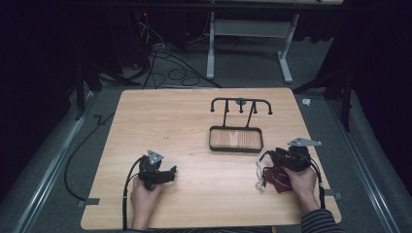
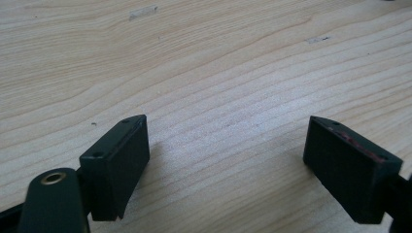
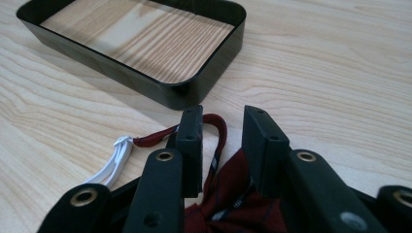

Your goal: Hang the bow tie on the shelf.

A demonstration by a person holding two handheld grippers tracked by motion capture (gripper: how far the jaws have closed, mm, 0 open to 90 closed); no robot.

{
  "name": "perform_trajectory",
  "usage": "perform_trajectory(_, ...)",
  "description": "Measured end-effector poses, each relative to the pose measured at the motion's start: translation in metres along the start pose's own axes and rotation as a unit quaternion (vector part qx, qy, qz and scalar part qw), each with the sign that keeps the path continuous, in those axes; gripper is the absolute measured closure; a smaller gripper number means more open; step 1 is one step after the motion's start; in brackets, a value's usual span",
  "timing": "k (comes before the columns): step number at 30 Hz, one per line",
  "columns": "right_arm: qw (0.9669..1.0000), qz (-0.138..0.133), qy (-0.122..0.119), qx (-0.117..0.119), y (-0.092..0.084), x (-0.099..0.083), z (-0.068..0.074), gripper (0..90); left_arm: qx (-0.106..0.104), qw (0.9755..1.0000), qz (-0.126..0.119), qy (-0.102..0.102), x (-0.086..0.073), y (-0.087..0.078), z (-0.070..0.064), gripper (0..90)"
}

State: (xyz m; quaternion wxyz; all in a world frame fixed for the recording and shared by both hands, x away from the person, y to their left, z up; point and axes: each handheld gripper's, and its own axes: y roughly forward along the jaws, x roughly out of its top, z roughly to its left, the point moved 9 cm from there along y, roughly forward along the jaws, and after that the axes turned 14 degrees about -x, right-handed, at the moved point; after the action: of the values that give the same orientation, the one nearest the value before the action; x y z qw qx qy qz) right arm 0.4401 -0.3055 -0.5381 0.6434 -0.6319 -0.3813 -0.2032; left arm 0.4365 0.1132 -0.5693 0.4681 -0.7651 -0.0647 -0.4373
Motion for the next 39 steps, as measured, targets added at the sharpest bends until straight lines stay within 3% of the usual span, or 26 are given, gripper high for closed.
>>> perform_trajectory(15,0.9996,0.027,-0.008,-0.003,0.016,-0.003,0.004,75.6,0.000,1.0000,0.000,0.000,0.000,0.000,0.000,17.2)
perform_trajectory(26,0.9987,0.041,-0.030,-0.003,0.022,-0.008,0.008,89.1,0.000,1.0000,0.000,0.000,0.000,0.000,0.000,17.2)
perform_trajectory(28,0.9985,0.032,-0.043,-0.012,0.021,-0.007,0.008,90.0,0.000,1.0000,0.000,0.000,0.000,0.000,0.000,17.2)
perform_trajectory(39,0.9991,-0.008,-0.041,0.002,-0.003,0.004,0.012,90.0,0.000,1.0000,0.000,0.000,0.000,0.000,0.000,17.2)
